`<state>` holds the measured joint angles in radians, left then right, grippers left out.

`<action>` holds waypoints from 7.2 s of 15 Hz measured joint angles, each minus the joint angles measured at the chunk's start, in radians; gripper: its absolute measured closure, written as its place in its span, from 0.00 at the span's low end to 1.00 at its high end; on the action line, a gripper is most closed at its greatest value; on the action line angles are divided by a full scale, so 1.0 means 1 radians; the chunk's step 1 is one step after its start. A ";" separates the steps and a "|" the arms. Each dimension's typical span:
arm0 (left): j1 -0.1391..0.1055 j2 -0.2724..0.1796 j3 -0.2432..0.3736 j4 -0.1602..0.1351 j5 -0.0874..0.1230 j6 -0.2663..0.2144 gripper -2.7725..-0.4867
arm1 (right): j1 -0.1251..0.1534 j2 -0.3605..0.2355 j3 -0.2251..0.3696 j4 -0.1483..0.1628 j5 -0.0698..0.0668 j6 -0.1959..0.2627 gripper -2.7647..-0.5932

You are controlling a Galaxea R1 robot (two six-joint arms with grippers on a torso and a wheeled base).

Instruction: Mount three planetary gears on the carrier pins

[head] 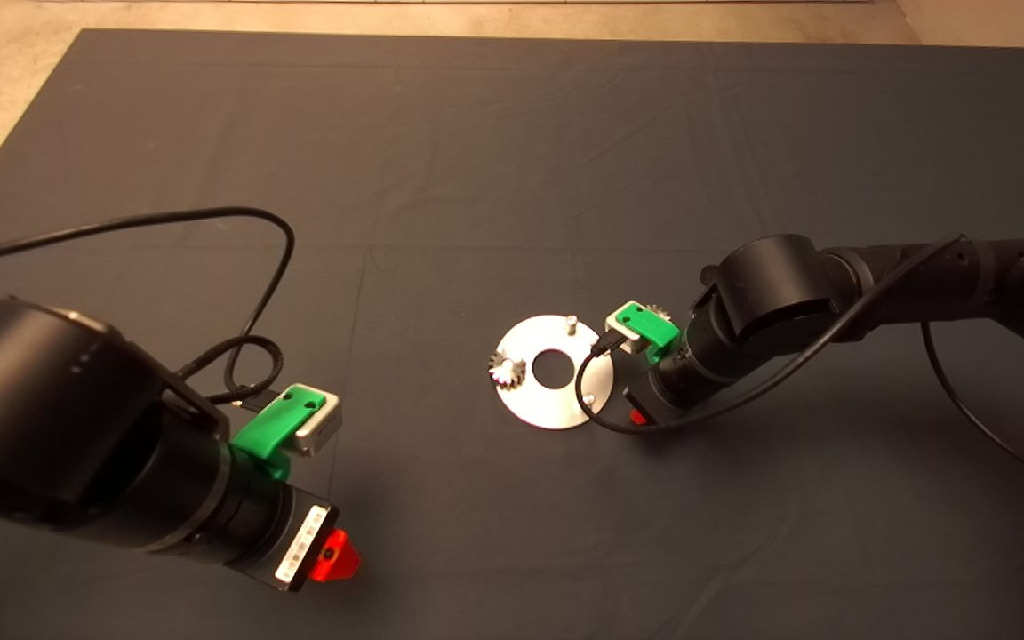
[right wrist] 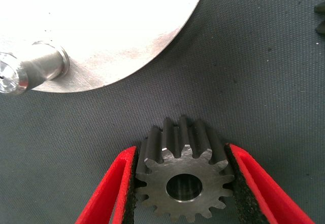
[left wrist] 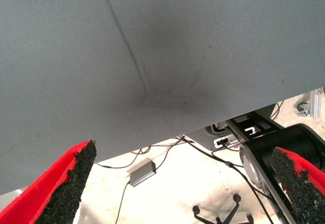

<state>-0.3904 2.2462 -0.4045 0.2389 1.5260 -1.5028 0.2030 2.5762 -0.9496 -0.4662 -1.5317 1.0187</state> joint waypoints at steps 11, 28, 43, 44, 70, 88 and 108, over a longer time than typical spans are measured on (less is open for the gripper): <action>0.014 0.000 0.010 0.000 0.000 -0.001 0.13 | 0.089 0.040 0.016 0.049 -0.002 0.007 0.78; 0.017 0.000 0.040 0.000 0.000 -0.009 0.13 | 0.113 0.181 -0.016 0.093 -0.002 0.048 0.78; 0.017 0.000 0.066 -0.008 0.000 -0.028 0.13 | 0.110 0.189 -0.065 0.093 -0.002 0.050 0.78; 0.017 0.000 0.066 -0.008 0.000 -0.028 0.13 | 0.109 0.189 -0.065 0.093 -0.002 0.050 0.78; 0.017 -0.001 0.067 -0.009 0.000 -0.029 0.13 | 0.077 0.200 -0.066 0.093 -0.003 0.052 0.78; 0.022 0.000 0.067 -0.010 0.000 -0.029 0.13 | 0.078 0.200 -0.065 0.073 -0.002 0.052 0.79; 0.022 0.000 0.067 -0.010 0.000 -0.029 0.13 | 0.107 0.217 -0.065 0.052 -0.002 0.052 0.79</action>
<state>-0.3683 2.2457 -0.3377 0.2289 1.5260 -1.5321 0.3102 2.7928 -1.0149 -0.4140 -1.5336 1.0709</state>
